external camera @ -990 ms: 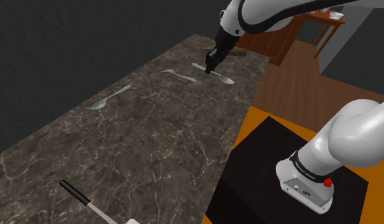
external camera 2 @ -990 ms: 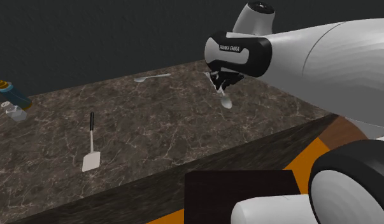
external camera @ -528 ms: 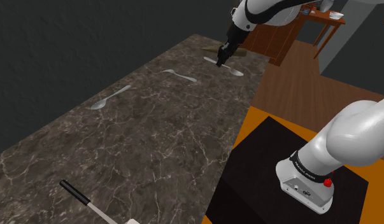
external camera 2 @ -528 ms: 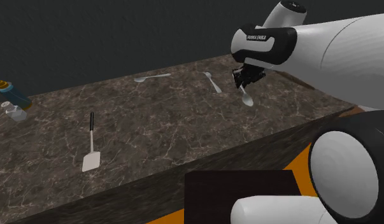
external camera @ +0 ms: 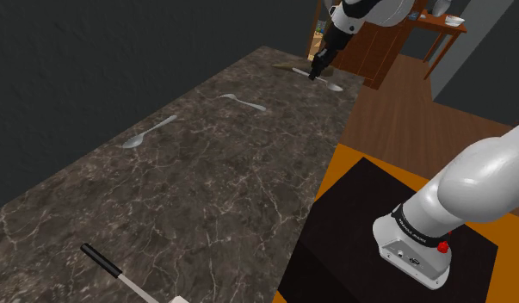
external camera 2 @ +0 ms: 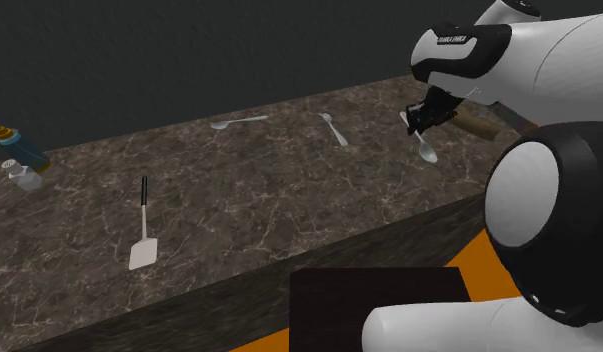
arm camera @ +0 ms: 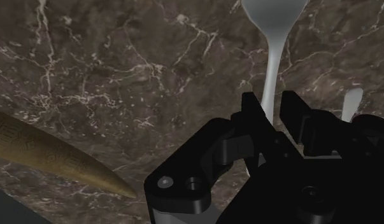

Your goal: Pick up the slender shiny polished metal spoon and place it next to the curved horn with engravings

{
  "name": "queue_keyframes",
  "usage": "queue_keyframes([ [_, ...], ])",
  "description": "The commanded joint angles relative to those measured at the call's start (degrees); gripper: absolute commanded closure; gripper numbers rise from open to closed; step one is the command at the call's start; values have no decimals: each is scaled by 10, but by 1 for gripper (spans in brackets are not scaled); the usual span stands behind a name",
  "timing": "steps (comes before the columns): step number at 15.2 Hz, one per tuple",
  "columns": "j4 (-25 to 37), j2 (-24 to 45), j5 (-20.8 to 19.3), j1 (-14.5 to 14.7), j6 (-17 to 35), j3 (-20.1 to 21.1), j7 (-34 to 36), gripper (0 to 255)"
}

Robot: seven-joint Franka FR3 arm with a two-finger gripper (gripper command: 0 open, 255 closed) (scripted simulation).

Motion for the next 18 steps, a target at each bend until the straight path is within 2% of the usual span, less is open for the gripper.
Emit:
queue_keyframes([
  [1,25,21,5,-10,-10,-19,-31,255],
  [7,109,92,29,-41,-44,-66,-118,255],
  [13,221,182,65,-83,-91,-102,-200,255],
  [18,197,194,76,-84,-58,-100,-213,255],
])
